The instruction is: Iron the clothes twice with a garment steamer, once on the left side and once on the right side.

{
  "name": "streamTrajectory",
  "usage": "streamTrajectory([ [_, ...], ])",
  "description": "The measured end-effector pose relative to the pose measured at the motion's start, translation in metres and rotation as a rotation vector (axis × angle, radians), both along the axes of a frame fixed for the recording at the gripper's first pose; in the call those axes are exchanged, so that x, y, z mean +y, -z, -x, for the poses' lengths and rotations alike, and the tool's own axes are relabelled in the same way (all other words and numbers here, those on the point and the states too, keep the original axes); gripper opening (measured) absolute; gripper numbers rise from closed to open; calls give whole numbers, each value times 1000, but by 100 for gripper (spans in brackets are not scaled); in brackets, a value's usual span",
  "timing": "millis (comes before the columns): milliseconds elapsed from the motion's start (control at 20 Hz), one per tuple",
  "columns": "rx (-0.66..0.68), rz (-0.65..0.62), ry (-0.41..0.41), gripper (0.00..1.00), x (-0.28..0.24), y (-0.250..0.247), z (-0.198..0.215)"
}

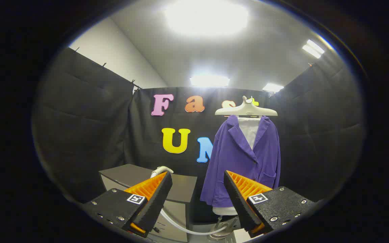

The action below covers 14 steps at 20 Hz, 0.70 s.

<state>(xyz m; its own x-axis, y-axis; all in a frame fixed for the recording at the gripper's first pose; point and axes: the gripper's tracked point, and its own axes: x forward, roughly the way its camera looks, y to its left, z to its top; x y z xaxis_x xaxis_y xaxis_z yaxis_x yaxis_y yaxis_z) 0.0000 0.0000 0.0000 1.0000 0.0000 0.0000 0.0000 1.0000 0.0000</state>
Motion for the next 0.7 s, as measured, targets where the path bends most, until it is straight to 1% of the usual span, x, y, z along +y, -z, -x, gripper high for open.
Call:
streamTrajectory([
  [450,12,-26,16,95,-11,7,8],
  [700,23,-18,24,95,-20,10,7],
])
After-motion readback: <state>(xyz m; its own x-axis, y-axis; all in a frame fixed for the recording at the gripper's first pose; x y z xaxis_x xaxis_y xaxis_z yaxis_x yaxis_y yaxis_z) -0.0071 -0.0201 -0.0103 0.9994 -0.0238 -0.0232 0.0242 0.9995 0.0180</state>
